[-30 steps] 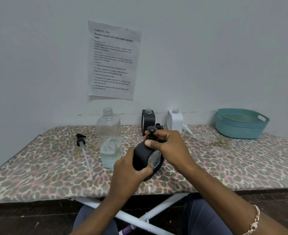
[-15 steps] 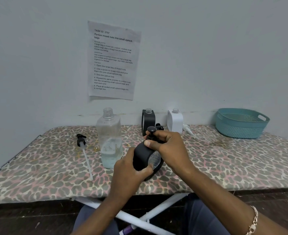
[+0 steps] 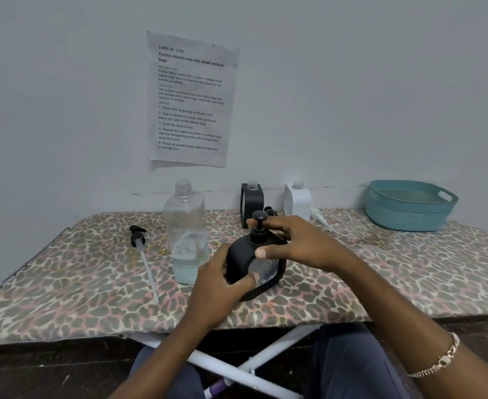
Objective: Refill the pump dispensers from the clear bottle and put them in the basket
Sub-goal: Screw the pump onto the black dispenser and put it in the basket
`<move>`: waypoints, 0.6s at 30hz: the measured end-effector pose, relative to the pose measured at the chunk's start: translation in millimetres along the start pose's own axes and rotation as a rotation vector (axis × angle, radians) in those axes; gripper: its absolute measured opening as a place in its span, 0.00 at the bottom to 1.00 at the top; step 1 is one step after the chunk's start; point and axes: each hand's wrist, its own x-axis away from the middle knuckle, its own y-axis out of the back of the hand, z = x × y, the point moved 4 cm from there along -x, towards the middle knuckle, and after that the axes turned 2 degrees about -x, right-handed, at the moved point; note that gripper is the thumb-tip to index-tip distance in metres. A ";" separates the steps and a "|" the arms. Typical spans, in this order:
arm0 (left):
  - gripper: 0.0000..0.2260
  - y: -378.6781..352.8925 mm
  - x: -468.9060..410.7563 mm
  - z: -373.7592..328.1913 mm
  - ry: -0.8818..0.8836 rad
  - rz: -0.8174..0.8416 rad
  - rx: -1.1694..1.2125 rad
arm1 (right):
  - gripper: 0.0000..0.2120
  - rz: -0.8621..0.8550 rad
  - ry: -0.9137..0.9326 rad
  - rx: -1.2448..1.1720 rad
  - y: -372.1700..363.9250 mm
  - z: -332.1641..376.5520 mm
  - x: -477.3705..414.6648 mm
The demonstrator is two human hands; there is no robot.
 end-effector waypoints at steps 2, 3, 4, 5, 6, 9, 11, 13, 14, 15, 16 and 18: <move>0.20 -0.5 -0.6 0.1 0.017 0.033 0.052 | 0.29 0.041 -0.009 0.045 4.8 2.5 0.8; 0.20 -0.7 -0.7 0.0 0.021 0.048 0.073 | 0.28 0.058 -0.012 0.064 7.5 3.5 1.6; 0.22 -0.9 -1.0 -0.3 0.023 0.063 0.092 | 0.28 0.076 -0.019 0.082 9.6 4.4 2.8; 0.23 -0.8 -1.3 -0.8 0.025 0.073 0.108 | 0.28 0.090 -0.029 0.102 11.3 4.3 3.7; 0.24 -0.5 -1.6 -1.3 0.024 0.080 0.116 | 0.29 0.098 -0.040 0.122 12.6 3.8 4.2; 0.25 0.4 -2.6 -2.4 0.022 0.099 0.115 | 0.31 0.090 -0.053 0.146 16.1 5.6 4.6; 0.25 1.0 -2.5 -3.9 0.025 0.105 0.123 | 0.32 0.088 -0.049 0.184 19.9 6.0 5.5; 0.25 0.4 -4.4 -6.1 0.026 0.117 0.131 | 0.33 0.082 -0.060 0.219 25.4 6.0 7.8; 0.25 -0.8 -6.5 -8.4 0.023 0.125 0.133 | 0.33 0.078 -0.071 0.228 29.0 5.5 10.2; 0.25 -1.6 -8.8 -10.3 0.018 0.130 0.136 | 0.33 0.077 -0.081 0.242 32.3 4.8 12.1; 0.25 -2.8 -11.1 -12.3 0.012 0.136 0.140 | 0.34 0.080 -0.081 0.253 35.6 4.7 14.2; 0.26 -8.3 -17.2 -15.7 0.009 0.149 0.165 | 0.33 0.091 -0.072 0.267 45.4 3.9 18.6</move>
